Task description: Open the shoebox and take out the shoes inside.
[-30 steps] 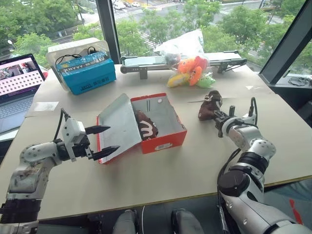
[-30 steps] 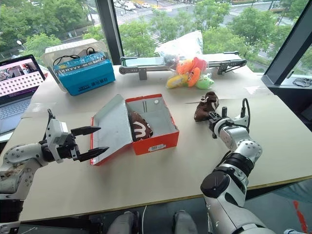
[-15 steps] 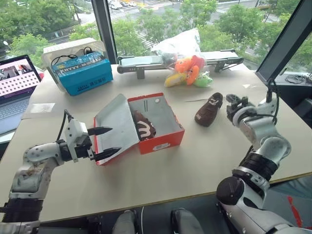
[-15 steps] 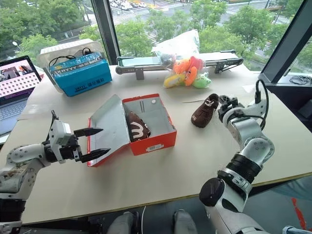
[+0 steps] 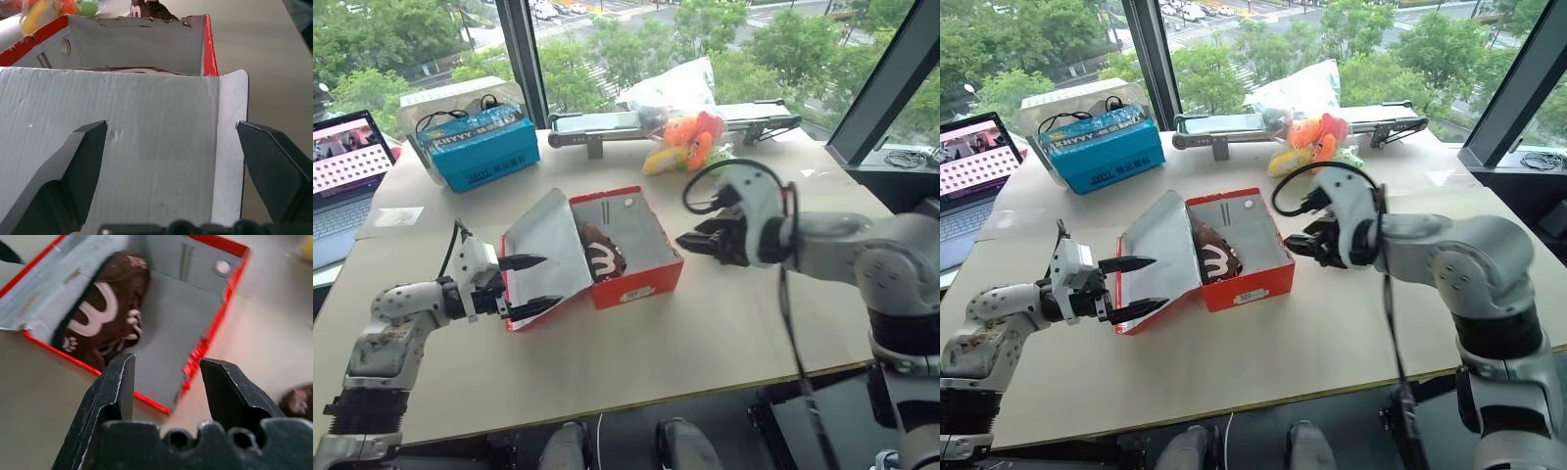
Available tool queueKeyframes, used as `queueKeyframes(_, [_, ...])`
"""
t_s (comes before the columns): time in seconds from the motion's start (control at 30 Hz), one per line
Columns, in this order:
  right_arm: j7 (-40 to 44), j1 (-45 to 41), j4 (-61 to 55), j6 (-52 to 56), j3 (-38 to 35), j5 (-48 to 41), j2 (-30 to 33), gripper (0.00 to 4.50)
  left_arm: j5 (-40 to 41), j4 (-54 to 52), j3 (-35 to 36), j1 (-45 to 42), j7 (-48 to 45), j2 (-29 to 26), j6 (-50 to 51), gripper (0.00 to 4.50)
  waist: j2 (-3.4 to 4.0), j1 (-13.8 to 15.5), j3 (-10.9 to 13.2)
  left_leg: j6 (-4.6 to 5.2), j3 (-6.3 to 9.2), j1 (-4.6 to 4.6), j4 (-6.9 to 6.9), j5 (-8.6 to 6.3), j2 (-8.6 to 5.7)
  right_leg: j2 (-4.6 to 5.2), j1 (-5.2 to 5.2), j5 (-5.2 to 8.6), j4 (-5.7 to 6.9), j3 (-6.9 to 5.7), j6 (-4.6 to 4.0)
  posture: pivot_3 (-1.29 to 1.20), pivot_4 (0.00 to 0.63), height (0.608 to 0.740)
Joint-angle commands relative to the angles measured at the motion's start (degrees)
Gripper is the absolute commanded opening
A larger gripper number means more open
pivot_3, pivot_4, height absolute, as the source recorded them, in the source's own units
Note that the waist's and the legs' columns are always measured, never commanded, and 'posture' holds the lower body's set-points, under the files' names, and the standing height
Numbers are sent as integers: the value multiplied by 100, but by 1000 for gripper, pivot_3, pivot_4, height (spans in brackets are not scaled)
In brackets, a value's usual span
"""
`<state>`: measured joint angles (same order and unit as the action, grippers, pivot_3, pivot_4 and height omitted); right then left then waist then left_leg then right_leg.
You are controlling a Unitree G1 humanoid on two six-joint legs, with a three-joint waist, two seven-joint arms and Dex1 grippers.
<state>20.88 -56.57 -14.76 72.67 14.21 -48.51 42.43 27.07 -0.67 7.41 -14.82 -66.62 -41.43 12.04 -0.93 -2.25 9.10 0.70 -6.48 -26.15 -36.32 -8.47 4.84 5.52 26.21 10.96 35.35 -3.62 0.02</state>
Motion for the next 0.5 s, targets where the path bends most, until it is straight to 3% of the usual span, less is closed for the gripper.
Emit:
queueKeyframes(0.03, [908,-171,731,-558,579,589,-342,2571,-17,-12,-4,-103,-34,46,-176,4500,-10,17,-2,-1,0,0,-1,-1,1,-1,-1,0,0,-2,0,0,150,740])
queueKeyframes(0.23, [1512,-195,2028,-931,621,1082,-1103,2571,-17,-65,-54,-4,-14,123,-202,4500,-14,135,0,17,-7,-17,-13,10,0,0,5,-26,-1,-2,32,0,150,740])
queueKeyframes(0.5, [2066,-345,3423,-1093,23,1296,-1907,2571,-1,-186,-52,109,65,159,-172,4500,-14,150,0,16,-5,-16,-26,10,2,-2,3,-26,17,-8,31,0,150,740])
